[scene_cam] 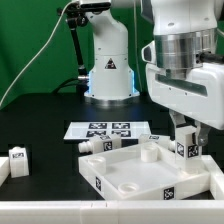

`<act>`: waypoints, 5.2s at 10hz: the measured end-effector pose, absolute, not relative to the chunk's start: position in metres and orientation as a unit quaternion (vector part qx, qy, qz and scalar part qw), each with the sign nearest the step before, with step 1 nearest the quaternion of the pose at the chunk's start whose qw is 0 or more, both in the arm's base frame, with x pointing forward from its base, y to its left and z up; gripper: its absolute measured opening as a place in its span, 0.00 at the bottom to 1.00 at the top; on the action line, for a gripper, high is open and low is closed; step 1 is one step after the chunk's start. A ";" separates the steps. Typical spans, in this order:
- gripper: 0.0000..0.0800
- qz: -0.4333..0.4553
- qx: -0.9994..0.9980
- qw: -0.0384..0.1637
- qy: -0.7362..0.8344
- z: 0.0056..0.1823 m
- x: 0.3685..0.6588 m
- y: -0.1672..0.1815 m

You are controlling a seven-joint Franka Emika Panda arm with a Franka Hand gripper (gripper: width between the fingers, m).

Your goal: Assemble one leg

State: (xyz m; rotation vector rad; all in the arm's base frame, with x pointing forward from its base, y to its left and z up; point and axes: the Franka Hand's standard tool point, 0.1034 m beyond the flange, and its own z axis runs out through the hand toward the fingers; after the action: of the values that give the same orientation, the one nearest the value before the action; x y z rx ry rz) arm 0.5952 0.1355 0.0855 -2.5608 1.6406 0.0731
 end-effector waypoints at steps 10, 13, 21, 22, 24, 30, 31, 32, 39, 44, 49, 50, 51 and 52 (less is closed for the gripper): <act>0.81 -0.003 -0.990 0.033 0.138 0.084 0.595 0.137; 0.81 -0.008 -0.999 0.032 0.001 0.085 0.598 0.129; 0.36 -0.011 -0.999 0.027 -0.038 0.085 0.600 0.127; 0.36 -0.010 -1.000 0.028 -0.004 0.085 0.600 0.128; 0.36 -0.013 -0.994 0.030 0.106 0.085 0.600 0.130; 0.36 0.002 -0.898 0.043 0.439 0.084 0.599 0.141; 0.36 0.003 -0.877 0.043 0.478 0.084 0.600 0.143; 0.36 0.005 -0.868 0.044 0.494 0.084 0.601 0.143; 0.80 -0.001 -0.940 0.032 0.340 0.088 0.602 0.145; 0.81 -0.008 -0.989 0.029 0.146 0.088 0.603 0.142; 0.81 -0.031 -0.997 0.017 -0.075 0.087 0.606 0.140; 0.81 -0.032 -0.994 0.016 -0.107 0.087 0.606 0.139; 0.66 -0.032 -0.990 0.015 -0.138 0.087 0.606 0.138; 0.66 -0.032 -0.988 0.014 -0.152 0.087 0.606 0.138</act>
Offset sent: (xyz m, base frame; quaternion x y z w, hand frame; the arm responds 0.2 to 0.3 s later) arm 0.0000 0.0000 0.0000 0.0000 0.0000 -0.1938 0.9810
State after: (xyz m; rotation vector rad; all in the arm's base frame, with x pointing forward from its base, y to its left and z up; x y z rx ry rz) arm 0.6061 0.1378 0.0874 -3.0766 -0.4738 -0.1008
